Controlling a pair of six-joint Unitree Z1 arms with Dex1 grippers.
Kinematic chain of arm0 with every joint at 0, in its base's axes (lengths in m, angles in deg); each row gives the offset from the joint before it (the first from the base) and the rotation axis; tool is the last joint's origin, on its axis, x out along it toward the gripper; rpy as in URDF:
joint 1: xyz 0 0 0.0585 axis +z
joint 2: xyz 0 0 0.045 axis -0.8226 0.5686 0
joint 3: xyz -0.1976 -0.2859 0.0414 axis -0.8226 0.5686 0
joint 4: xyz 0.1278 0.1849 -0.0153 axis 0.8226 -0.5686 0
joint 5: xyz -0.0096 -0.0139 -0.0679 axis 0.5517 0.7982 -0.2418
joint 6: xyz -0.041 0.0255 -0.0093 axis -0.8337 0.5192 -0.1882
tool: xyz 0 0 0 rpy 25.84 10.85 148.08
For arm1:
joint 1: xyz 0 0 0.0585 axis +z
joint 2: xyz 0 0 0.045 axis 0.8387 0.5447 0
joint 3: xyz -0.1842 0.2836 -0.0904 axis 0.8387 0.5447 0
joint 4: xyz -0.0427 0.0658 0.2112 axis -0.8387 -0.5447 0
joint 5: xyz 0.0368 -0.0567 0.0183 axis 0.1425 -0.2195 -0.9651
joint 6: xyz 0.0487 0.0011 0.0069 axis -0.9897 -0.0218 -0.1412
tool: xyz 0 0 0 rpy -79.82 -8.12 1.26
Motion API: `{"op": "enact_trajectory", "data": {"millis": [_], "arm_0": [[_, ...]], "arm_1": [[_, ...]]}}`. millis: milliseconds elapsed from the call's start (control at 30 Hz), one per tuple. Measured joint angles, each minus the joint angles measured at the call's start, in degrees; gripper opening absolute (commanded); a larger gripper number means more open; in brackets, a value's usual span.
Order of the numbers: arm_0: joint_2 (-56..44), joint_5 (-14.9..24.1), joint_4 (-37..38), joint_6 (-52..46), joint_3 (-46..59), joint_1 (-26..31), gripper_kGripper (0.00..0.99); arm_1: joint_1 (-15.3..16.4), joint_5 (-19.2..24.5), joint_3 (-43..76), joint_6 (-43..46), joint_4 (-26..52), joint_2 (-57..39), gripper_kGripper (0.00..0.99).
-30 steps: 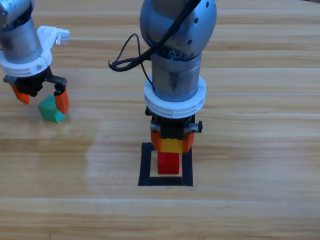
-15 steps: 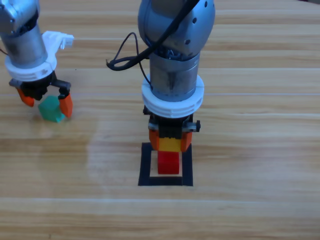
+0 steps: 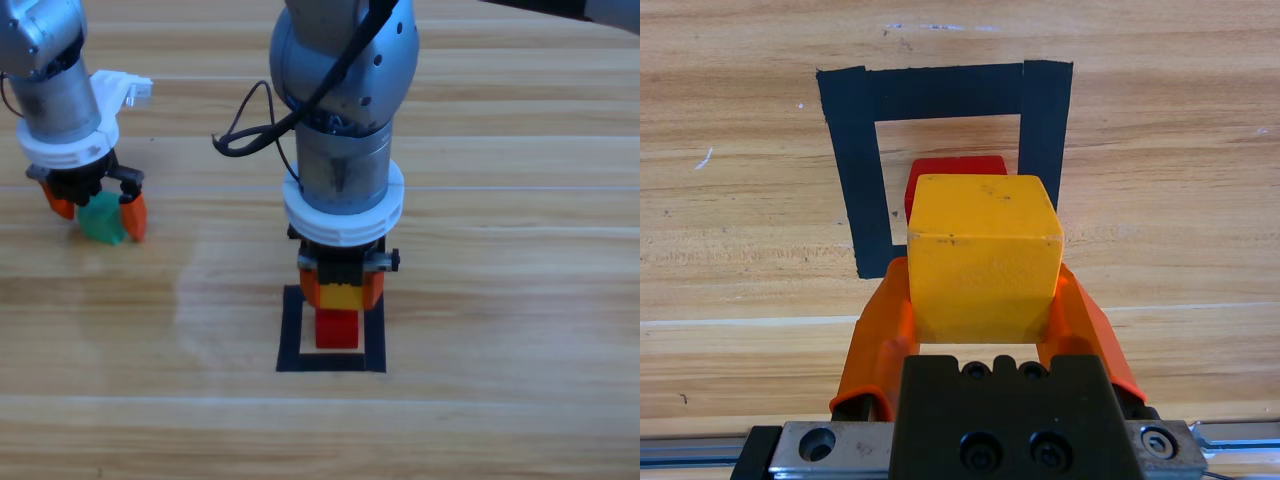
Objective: Stack the blocks in the rectangular block: red at the bottom, yellow in the middle, green on top
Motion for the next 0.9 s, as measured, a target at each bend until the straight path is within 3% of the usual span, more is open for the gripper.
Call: {"op": "enact_trajectory", "data": {"millis": [100,267,600,633,667,700,733,900], "arm_0": [[0.1,0.0,0.0,0.0,-0.1,-0.2,0.675],[0.5,0.0,0.0,0.1,-0.7,-0.5,0.16],[0.6,0.1,0.0,0.0,-1.1,-0.5,0.063],[0.6,0.1,0.0,-0.1,-1.1,-0.5,0.063],[0.6,0.1,0.0,-0.1,-1.1,-0.5,0.063],[0.6,0.2,0.0,-0.2,-1.1,-0.5,0.063],[0.6,0.2,0.0,-0.2,-1.1,-0.5,0.063],[0.9,0.2,0.0,-0.2,-1.6,-0.6,0.063]], "arm_1": [[0.2,0.0,-0.1,0.0,0.0,0.0,0.0],[0.6,0.0,-0.1,0.0,0.0,0.0,0.0],[0.9,0.1,-1.0,0.1,0.0,0.6,0.0],[0.9,0.1,-1.6,0.1,0.0,0.9,0.43],[0.9,0.1,-1.8,0.2,0.0,1.1,0.762],[0.9,0.1,-2.0,0.2,0.0,1.2,0.92],[0.9,0.1,-2.0,0.2,0.0,1.4,0.988],[0.9,0.1,-2.8,0.2,0.0,2.0,0.99]]}}
